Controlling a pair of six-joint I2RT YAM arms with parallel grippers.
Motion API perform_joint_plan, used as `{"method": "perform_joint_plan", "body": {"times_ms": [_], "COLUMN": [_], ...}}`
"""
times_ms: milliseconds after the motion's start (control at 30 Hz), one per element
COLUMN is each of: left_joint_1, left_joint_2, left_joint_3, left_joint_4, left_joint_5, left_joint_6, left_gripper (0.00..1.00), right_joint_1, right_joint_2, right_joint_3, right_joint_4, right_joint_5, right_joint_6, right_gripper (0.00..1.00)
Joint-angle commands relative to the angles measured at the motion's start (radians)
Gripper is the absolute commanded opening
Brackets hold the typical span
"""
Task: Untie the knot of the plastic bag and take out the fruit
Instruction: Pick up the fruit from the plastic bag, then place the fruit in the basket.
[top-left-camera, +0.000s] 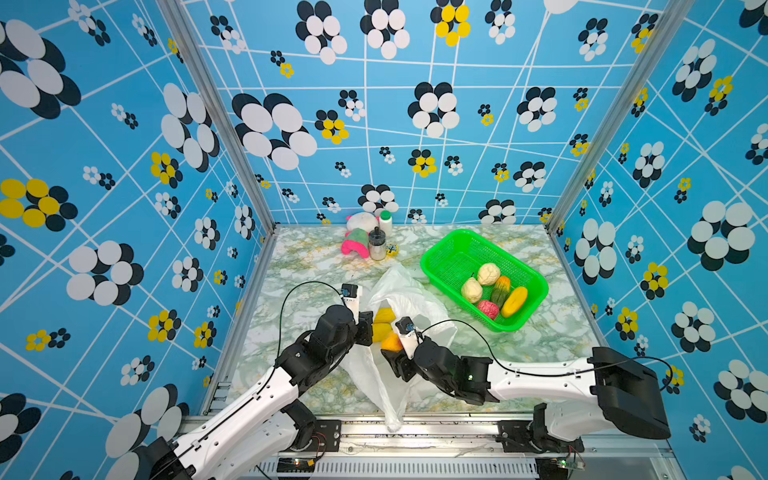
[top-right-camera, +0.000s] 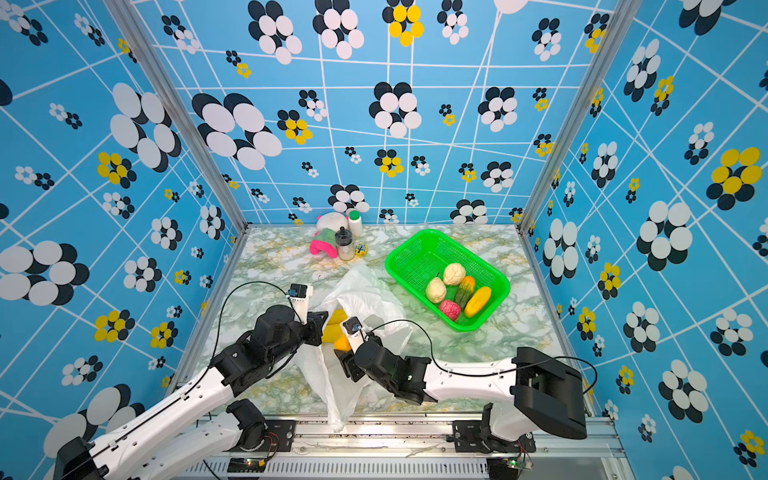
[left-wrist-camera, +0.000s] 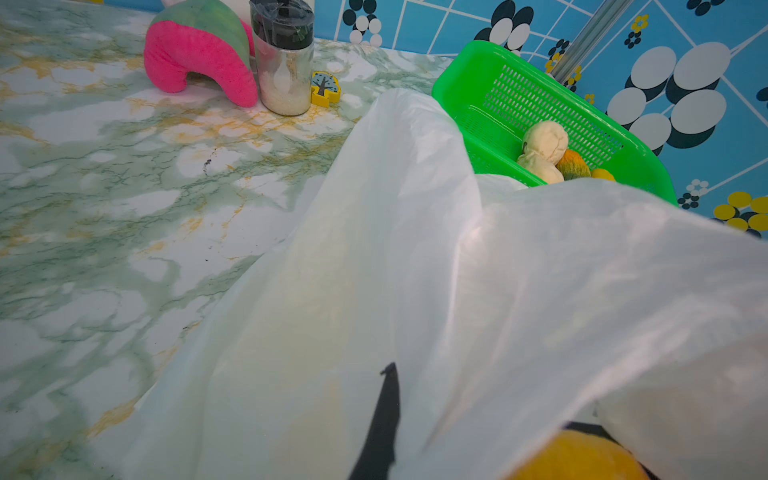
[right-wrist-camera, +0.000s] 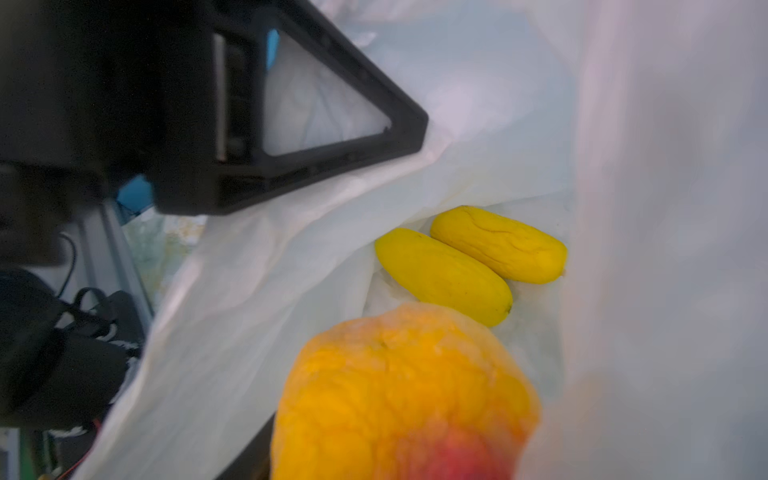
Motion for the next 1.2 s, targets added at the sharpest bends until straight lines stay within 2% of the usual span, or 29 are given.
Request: {"method": "perform_joint_plan", "body": {"times_ms": [0,100,233,300,467,567,667,800,900,1067,1167], "left_joint_1": [-0.001,-0.001,-0.001,-0.001,-0.001,-0.002,-0.003,-0.003,-0.004,-0.003,-0.005], "left_joint_2": [-0.007,-0.007,-0.006,-0.002,0.022,0.032,0.045,0.062,0.066,0.069,0.060], "left_joint_3": [0.014,0.023,0.014,0.016,0.048,0.045,0.056,0.073,0.064,0.074,0.069], "left_joint_4": [-0.006,-0.020,-0.002,0.002,-0.012,0.005,0.001,-0.006,0.014,-0.002,-0.006], "left_joint_5": [0.001,-0.003,0.002,0.006,0.016,0.020,0.025,0.031,0.036,0.041,0.032], "left_joint_6": [0.005,0.007,0.008,0.005,0.009,0.013,0.007,0.014,0.015,0.009,0.016], "left_gripper": [0.00,0.00,0.00,0.00,0.00,0.00,0.00,0.00,0.00,0.00,0.00], "right_joint_1": [0.006,0.007,0.007,0.007,-0.009,-0.079,-0.189,-0.367,-0.539,-0.847,-0.925], "right_joint_2": [-0.085,-0.177,-0.322,-0.395,-0.529,-0.573,-0.602,-0.604,-0.571,-0.428,-0.327], "right_joint_3": [-0.026,-0.052,-0.110,-0.116,-0.115,-0.105,-0.077,-0.063,-0.067,-0.068,-0.061], "right_joint_4": [0.054,0.061,0.092,0.059,-0.029,-0.101,-0.204,-0.327,-0.410,-0.478,-0.468], "right_joint_5": [-0.128,-0.172,-0.131,-0.062,0.205,0.335,0.363,0.363,0.321,0.037,-0.033], "right_joint_6": [-0.039,-0.059,-0.105,-0.135,-0.209,-0.182,-0.103,0.012,0.118,0.259,0.262], "right_gripper": [0.47,0.47,0.46,0.46,0.44,0.42,0.39,0.38,0.38,0.38,0.37]}}
